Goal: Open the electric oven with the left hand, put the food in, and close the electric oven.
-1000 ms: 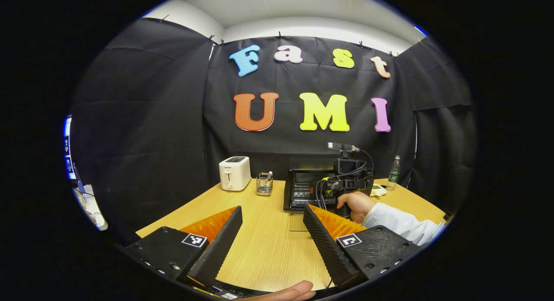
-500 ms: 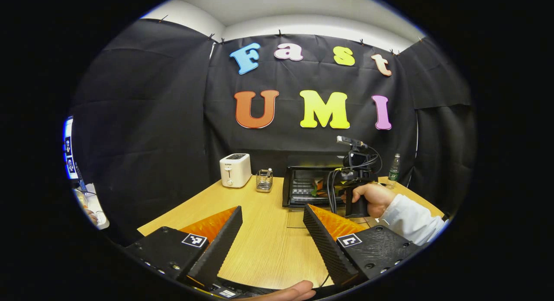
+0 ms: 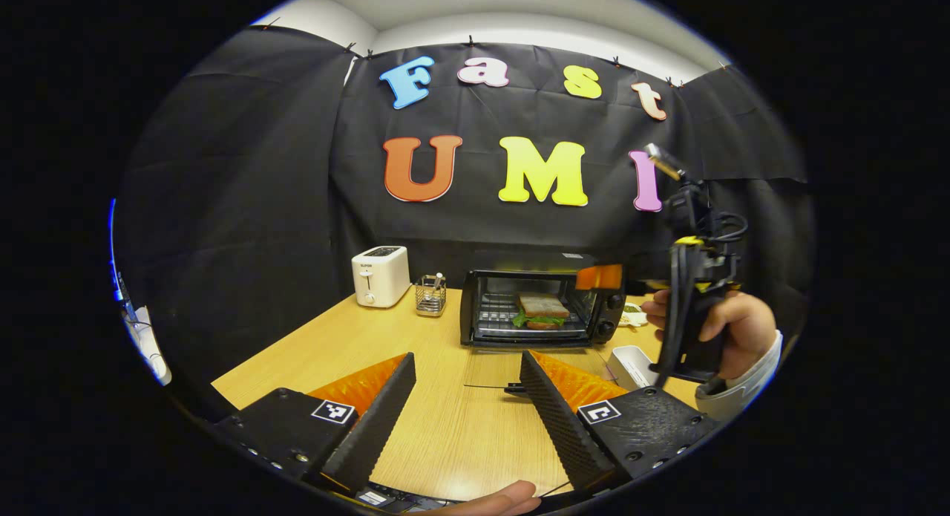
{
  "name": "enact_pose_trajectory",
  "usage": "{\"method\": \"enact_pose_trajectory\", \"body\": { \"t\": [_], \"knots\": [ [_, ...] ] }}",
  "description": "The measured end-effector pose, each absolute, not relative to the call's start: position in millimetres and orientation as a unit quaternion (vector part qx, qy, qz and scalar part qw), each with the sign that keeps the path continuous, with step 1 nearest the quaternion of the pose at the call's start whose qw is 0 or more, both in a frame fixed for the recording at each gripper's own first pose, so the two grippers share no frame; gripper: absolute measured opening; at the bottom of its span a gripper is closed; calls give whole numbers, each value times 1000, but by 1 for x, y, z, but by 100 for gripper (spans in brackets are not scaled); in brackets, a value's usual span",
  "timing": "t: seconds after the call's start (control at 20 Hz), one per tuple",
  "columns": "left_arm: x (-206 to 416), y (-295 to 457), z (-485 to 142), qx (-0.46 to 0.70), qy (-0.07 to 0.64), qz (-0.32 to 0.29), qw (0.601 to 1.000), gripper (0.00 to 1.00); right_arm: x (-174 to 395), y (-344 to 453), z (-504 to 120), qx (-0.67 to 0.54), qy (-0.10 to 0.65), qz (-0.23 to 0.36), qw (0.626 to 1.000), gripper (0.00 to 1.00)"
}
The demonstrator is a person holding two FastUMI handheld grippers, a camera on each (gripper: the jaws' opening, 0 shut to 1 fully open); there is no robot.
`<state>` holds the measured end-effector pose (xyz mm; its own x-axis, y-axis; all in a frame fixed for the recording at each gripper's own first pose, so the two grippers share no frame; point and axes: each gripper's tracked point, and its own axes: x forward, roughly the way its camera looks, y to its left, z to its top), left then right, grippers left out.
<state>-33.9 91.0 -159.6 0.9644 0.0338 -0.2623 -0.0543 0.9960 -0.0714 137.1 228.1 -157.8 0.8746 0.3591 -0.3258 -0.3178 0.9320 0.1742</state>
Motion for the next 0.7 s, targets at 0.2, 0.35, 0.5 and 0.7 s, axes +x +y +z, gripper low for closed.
{"method": "enact_pose_trajectory", "body": {
  "t": [0.2, 0.35, 0.5, 0.7],
  "knots": [
    [-7, 58, -188, -35, 172, -7, 985, 94, 101, 183, -107, 90, 116, 177, 973, 96],
    [6, 31, -213, -14, 206, -29, 978, 94, 87, 141, -77, 97, 79, 163, 979, 96],
    [18, 5, -245, -10, 242, -53, 969, 94, 72, 101, -60, 83, 50, 142, 985, 96],
    [25, -22, -281, -21, 284, -67, 956, 94, 49, 57, -33, 47, -6, 114, 992, 96]
  ]
}}
